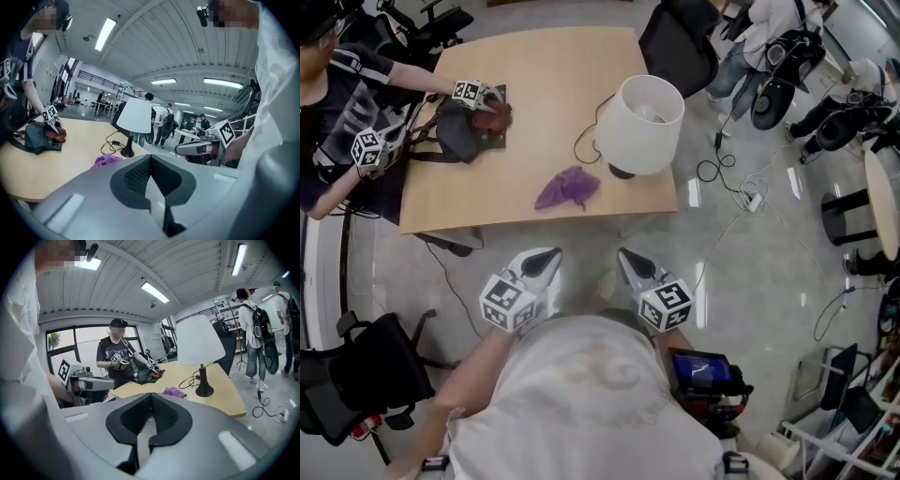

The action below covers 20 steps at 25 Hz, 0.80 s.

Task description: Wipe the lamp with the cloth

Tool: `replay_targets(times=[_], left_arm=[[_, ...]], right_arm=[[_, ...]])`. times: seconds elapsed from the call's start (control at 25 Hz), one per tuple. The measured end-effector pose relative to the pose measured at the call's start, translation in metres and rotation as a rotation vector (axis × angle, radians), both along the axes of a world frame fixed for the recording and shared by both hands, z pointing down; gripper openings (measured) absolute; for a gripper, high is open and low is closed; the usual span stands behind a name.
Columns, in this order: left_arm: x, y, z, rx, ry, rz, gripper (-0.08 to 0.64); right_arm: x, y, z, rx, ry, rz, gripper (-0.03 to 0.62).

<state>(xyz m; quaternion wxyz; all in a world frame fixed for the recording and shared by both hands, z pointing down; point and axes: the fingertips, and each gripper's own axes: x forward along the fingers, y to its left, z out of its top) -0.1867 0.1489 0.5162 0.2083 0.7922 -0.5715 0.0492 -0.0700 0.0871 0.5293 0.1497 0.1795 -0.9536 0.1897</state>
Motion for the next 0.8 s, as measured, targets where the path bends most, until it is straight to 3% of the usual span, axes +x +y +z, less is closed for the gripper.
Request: replay_targets(times=[0.44,0.8], left_arm=[[0.012,-0.091,0.011,-0.085,-0.118,0.037,0.002],[0.006,-0.123,0.032,-0.158,-0.183,-0.049,0.002]], right_arm=[[0.007,-0.086,0.004,-0.008,-0.004,-0.034,0.014],[0.027,-0.132,0.016,-0.017,-0.009,-0.055,0.014]])
